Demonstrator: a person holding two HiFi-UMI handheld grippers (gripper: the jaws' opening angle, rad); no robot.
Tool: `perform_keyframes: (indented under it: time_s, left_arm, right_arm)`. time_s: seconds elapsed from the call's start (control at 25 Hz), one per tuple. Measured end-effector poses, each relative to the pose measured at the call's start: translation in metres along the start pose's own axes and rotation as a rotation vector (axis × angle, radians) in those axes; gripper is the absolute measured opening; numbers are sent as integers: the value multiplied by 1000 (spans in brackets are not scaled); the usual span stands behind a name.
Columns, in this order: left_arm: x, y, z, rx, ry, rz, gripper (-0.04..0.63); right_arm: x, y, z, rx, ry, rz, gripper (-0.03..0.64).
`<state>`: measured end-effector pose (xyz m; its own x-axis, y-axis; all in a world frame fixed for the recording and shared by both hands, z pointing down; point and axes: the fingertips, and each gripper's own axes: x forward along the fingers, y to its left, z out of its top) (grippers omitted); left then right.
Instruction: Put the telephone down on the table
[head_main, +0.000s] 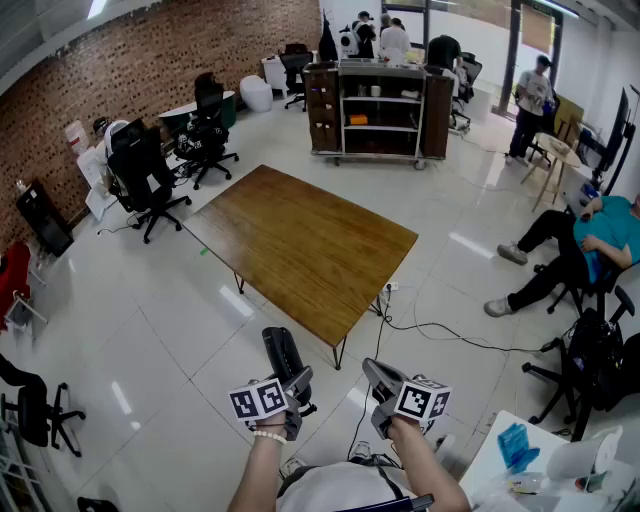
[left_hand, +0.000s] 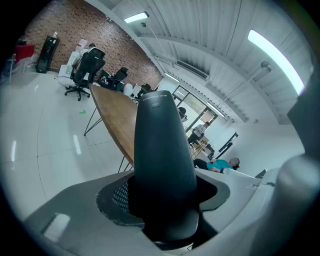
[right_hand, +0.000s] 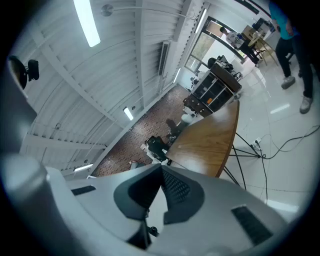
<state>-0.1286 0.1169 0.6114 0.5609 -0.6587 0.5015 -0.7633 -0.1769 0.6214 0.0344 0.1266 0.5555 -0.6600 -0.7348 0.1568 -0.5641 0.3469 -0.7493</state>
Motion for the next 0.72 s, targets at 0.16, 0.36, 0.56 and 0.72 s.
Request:
perform_keyframes:
  time_s: [0.16,0.36,0.56,0.72]
  left_arm:
    - [13,-5,1,10,1,29,299]
    - [22,-12,3,1,-25,43,299]
    - [27,-7,8,12,-19,71,299]
    - [38,-5,17,24,-12,70,299]
  right_arm:
    - [-4,-12,11,-2,10,10,11]
    - [-9,-23,17,-2,26,27,12]
    - [-3,-24,24,3,18,43,12]
    - [1,-32,31,9,6,36,12]
